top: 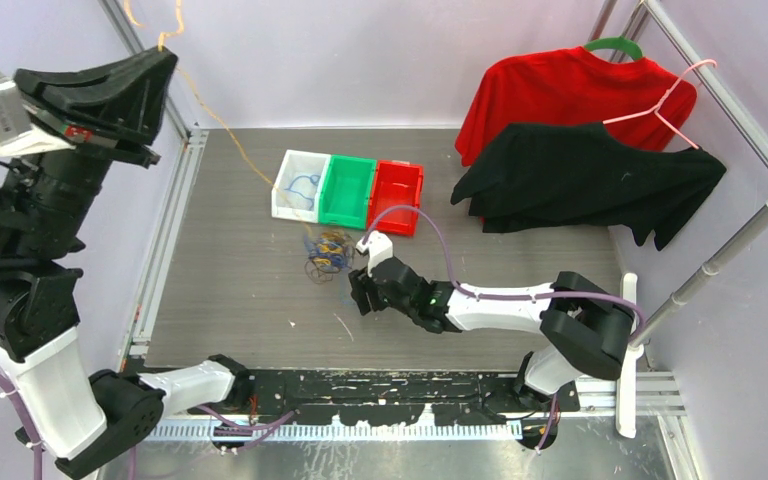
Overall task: Untangle the cables
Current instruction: Untie the cable.
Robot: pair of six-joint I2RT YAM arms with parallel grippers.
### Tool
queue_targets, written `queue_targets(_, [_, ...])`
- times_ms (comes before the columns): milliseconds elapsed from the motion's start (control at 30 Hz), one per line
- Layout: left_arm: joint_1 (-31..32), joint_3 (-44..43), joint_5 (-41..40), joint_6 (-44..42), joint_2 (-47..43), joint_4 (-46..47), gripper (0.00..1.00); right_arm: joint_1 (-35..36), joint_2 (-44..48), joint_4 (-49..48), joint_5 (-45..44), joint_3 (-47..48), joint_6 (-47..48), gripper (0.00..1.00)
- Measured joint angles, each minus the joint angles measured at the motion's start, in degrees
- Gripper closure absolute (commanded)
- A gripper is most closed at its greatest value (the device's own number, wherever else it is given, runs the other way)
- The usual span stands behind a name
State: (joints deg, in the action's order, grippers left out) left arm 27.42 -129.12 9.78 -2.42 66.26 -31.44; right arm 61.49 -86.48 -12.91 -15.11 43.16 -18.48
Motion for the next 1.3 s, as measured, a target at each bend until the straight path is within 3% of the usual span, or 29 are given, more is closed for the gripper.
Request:
queue_targets(267, [0.0, -1.7, -0.8, -1.3, -1.0, 2.7, 1.0, -0.1, 0.9, 3.5, -0.9, -2.0, -0.9, 0.39])
queue_targets(433, [0.0, 3.5, 0.5, -1.3, -3.5, 1.7, 1.0, -0.1, 8.7, 7.7, 0.0, -1.0, -0.9, 0.37])
queue_targets(767, [0.0, 10.8, 4.1, -1.2, -4.3, -4.6, 1.0, 5.5, 12.0, 13.0, 4.4, 16.7, 0.6, 0.35])
queue_targets(1067, [0.0, 11.4, 6.0, -1.3, -4.1, -6.5, 1.0, 9.4, 3.8, 13.6, 4.7, 17.9, 1.4, 0.47])
queue_targets(1300, [0.0, 11.4, 7.2, -1.2, -4.2, -6.8, 1.0, 10.1, -0.2, 13.4, 1.6, 20.1, 2.9, 0.49])
